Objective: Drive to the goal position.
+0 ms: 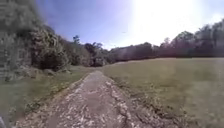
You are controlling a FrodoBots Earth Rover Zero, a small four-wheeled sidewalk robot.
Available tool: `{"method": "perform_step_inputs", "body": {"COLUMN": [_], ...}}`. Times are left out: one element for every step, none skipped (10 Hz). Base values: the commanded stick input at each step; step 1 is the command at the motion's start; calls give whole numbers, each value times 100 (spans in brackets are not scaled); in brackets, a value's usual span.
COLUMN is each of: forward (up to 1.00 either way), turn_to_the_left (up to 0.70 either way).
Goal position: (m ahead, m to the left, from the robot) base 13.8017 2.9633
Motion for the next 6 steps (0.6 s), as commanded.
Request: {"method": "perform_step_inputs", "body": {"forward": [38, 0, 0, 0, 0, 0], "turn_to_the_left": [35, 45, 45, 45, 45, 20]}}
